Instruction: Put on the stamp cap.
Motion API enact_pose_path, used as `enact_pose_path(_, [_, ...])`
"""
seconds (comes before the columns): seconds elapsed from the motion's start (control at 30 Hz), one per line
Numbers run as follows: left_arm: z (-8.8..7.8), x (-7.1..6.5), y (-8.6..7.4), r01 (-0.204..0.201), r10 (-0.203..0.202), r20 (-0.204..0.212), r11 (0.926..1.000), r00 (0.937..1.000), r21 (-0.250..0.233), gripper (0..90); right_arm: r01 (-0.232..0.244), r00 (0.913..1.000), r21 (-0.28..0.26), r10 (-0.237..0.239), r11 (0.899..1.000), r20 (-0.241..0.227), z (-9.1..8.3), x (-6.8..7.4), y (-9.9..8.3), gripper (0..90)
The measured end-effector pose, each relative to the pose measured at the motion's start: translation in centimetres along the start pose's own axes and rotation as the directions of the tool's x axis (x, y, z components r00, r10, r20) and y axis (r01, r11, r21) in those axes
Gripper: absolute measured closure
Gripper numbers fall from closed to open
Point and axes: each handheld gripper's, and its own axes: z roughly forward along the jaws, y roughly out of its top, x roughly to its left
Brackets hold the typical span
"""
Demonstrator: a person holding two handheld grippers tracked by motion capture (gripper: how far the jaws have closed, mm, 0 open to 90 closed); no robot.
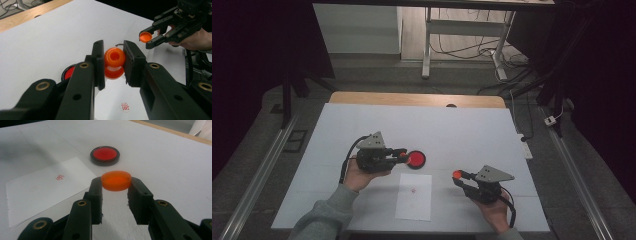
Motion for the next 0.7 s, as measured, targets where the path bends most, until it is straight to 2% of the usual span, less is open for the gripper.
enact_pose_path(0.7, [0.5,-0.1,0.0,-0.004,0.004,0.007,0.9998,1.0000,0.017,72.2,0.024,0.9983,0.008,-0.023,1.000,-0.054,2.4,1.5,1.0,64.6])
